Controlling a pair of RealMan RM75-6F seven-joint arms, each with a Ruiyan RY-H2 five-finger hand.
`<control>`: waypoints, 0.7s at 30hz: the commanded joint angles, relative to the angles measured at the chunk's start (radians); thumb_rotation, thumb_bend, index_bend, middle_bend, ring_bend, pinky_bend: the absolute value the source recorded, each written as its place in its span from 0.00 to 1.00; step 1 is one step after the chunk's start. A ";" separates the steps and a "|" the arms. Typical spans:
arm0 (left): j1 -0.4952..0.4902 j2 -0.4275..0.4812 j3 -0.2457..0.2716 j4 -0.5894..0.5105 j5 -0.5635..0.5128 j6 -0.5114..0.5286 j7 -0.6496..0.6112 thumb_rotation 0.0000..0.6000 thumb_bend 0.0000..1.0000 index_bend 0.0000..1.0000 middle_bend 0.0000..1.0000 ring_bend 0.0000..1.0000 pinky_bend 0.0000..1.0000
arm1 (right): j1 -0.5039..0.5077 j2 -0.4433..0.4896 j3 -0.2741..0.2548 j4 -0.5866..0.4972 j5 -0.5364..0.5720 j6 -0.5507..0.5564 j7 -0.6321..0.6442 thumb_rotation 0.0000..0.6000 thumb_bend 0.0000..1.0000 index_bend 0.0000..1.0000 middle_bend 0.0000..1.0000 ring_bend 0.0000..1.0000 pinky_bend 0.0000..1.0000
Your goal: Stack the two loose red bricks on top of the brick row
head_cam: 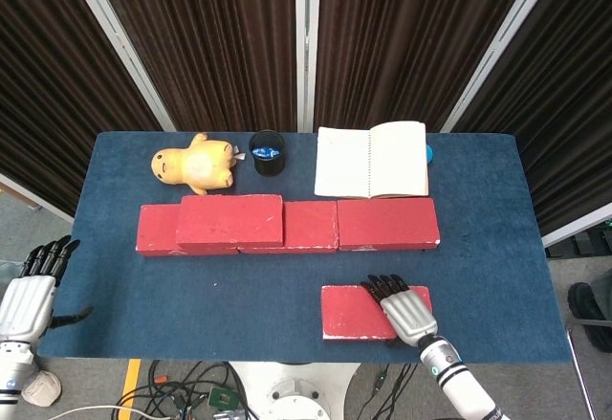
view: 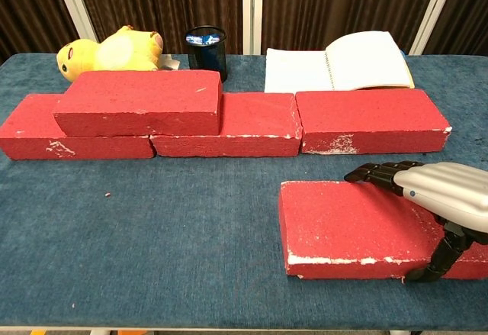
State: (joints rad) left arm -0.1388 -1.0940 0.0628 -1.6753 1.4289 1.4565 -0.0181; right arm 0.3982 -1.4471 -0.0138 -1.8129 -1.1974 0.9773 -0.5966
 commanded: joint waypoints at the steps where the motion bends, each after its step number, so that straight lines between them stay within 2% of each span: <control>1: 0.002 0.001 -0.003 0.000 0.000 -0.009 -0.002 1.00 0.09 0.00 0.00 0.00 0.00 | 0.007 0.001 -0.004 0.000 0.005 -0.003 0.006 1.00 0.00 0.00 0.00 0.00 0.00; 8: 0.007 0.002 -0.014 0.003 0.002 -0.026 -0.010 1.00 0.09 0.00 0.00 0.00 0.00 | 0.021 0.001 -0.015 0.004 0.005 -0.002 0.020 1.00 0.00 0.00 0.05 0.02 0.00; 12: 0.011 -0.001 -0.019 0.008 0.000 -0.033 -0.014 1.00 0.09 0.00 0.00 0.00 0.00 | 0.025 0.001 -0.020 0.005 0.006 0.004 0.025 1.00 0.00 0.00 0.11 0.11 0.00; 21: 0.017 -0.006 -0.029 0.015 0.005 -0.045 -0.020 1.00 0.09 0.00 0.00 0.00 0.00 | 0.022 -0.014 -0.030 0.022 -0.014 0.041 0.033 1.00 0.00 0.00 0.21 0.20 0.00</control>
State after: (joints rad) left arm -0.1224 -1.1002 0.0345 -1.6600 1.4336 1.4120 -0.0375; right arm 0.4222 -1.4581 -0.0418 -1.7948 -1.2073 1.0127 -0.5648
